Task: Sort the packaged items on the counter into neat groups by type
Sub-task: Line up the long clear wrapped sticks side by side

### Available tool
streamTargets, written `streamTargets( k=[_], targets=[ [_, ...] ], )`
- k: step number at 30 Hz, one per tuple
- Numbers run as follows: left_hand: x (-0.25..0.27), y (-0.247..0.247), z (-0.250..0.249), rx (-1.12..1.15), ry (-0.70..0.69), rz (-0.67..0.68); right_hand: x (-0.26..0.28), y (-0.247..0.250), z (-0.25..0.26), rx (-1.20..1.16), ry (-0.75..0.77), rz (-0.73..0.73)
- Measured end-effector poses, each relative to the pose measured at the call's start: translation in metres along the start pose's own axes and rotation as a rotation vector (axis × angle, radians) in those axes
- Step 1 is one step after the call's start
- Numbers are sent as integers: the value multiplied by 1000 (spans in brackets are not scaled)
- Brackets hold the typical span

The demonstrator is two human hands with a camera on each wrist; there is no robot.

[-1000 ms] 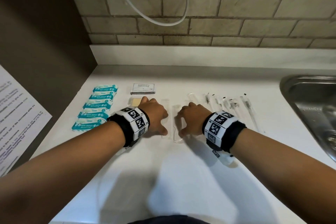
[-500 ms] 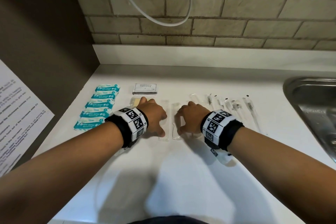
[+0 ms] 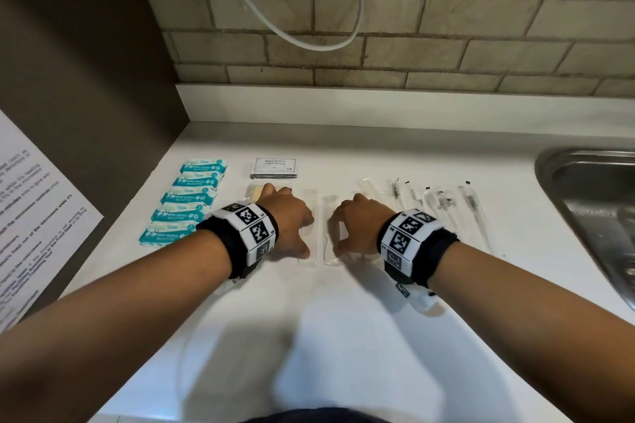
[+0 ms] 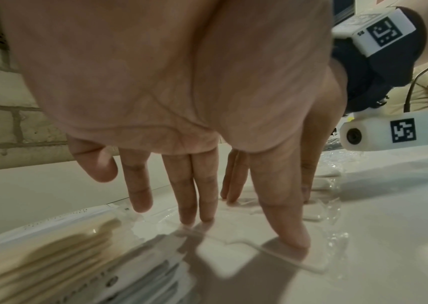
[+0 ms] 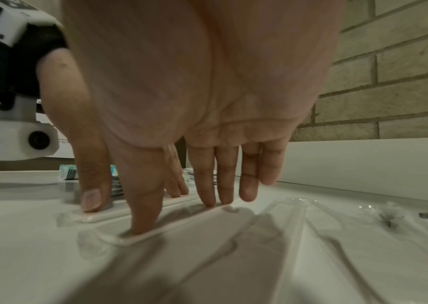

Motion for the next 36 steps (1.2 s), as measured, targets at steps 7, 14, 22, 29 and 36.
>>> streamTargets(
  k=[7, 14, 22, 29, 36],
  targets=[
    [-6, 8, 3, 158, 53, 1, 15, 21, -23, 0, -58, -77],
    [-16, 36, -49, 211, -81, -111, 30, 29, -69, 21, -202, -32],
    [-30, 8, -83, 93, -118, -71, 38, 11, -63, 102, -179, 35],
    [-26, 3, -67, 85, -80, -65, 44, 3, -54, 91, -44, 7],
    [-19, -1, -63, 137, -51, -82, 43, 9, -56, 121, -52, -9]
  ],
)
Point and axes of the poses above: each hand's wrist, its own x-axis away from the middle knuckle, its own y-axis out of the back of the hand, z = x × y, the point moved 3 cm from there along -x, towards the middle knuckle, and after that the axes turned 2 degrees about -z, right-handed, at the moved point
